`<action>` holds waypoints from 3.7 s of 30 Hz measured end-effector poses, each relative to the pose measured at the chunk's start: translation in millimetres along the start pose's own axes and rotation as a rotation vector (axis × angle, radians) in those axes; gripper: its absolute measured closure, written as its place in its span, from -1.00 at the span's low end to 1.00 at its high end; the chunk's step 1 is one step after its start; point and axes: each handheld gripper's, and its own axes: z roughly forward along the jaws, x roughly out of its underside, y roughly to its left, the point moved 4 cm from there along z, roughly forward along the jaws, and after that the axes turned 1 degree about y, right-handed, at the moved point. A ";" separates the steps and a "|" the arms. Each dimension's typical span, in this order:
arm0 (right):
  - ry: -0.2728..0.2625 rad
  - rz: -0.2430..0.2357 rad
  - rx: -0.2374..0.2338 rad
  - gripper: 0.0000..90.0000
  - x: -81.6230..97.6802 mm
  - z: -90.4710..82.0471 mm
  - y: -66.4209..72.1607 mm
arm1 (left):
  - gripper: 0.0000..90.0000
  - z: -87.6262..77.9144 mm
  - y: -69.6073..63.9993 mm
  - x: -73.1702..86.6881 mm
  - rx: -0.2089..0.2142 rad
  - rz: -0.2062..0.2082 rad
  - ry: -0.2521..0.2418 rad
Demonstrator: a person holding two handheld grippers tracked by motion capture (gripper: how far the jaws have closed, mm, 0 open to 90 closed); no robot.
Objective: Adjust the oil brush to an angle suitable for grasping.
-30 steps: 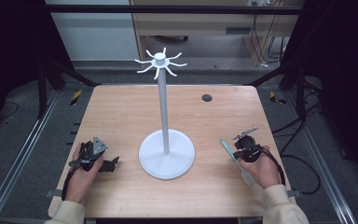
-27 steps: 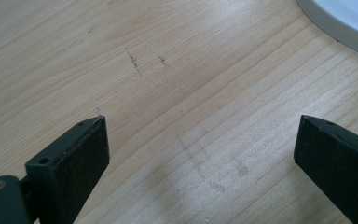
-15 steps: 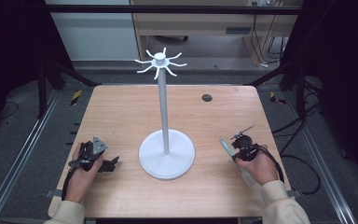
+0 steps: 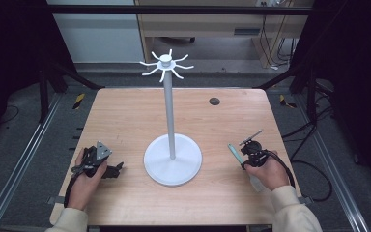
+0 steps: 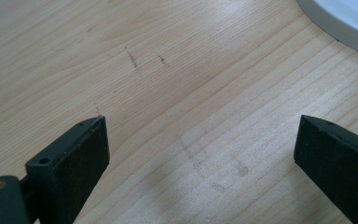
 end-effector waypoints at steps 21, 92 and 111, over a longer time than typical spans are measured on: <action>0.053 -0.001 0.002 0.81 -3.4 3.2 0.6 | -0.94 -0.1 0.1 0.1 0.000 0.004 0.002; -0.660 -0.037 -0.027 0.84 -68.6 -118.4 52.2 | -0.94 -0.9 2.1 0.8 -0.004 -0.008 -0.002; -0.834 -0.069 -0.062 0.84 -68.1 -158.1 79.5 | -0.94 -1.0 2.8 1.3 -0.007 -0.012 -0.001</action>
